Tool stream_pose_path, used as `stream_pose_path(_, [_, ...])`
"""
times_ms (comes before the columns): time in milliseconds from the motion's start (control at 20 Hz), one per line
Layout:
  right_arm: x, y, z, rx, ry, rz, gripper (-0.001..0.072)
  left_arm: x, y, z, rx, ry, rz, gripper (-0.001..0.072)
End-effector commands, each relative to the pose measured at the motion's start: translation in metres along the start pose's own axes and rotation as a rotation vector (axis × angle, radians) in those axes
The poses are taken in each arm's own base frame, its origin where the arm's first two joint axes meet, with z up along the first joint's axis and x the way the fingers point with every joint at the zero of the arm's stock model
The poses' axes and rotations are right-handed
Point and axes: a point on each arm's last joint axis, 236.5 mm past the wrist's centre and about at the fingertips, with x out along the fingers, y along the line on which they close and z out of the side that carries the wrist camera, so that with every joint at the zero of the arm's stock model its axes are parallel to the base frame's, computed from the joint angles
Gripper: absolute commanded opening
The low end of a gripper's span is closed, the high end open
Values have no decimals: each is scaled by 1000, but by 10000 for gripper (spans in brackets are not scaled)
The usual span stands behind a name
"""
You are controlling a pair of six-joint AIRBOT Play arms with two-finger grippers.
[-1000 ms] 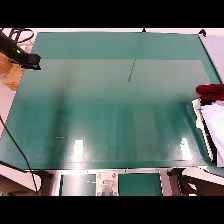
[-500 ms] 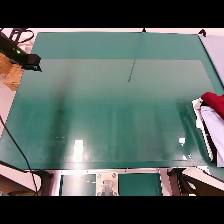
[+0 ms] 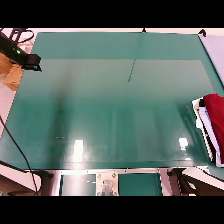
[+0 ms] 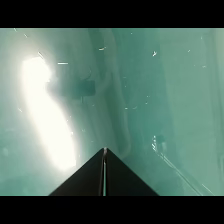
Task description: Fold the shirts.
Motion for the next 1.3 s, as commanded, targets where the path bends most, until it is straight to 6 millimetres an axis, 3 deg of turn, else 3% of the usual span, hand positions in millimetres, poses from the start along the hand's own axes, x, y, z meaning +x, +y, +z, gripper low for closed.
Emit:
stream_pose_path(0, [-41,54,20,-50,-105,171,479,-1,-1,-3,-37,11,-4,24])
stream_pose_path(50, [-60,84,23,-115,-149,259,169,-2,-3,-6,-55,25,-8,23])
stream_pose_path(100, [-80,122,20,-191,-188,361,18,-4,-4,-9,-74,33,-10,23])
stream_pose_path(200, [-111,194,-6,-339,-231,551,17,-5,-8,-16,-101,63,-24,23])
stream_pose_path(250, [-122,225,-28,-429,-233,619,17,-4,-11,-24,-123,89,-33,23])
stream_pose_path(350, [-124,264,-83,-616,-217,659,16,1,-21,-46,-144,138,-58,23])
stream_pose_path(400, [-118,274,-111,-699,-203,654,16,4,-25,-60,-154,156,-65,23])
stream_pose_path(500, [-94,281,-171,-840,-164,639,16,10,-38,-94,-179,170,-76,23])
stream_pose_path(650, [-42,261,-254,-1000,-84,617,16,22,-64,-159,-219,167,-92,24])
stream_pose_path(750, [-18,247,-286,-1040,-59,617,15,30,-72,-192,-217,145,-79,24])
stream_pose_path(1000, [-9,243,-310,-1111,-58,632,17,31,-87,-232,-220,228,-107,25])
stream_pose_path(1250, [-9,243,-309,-1110,-58,632,17,30,-89,-235,-219,240,-113,25])
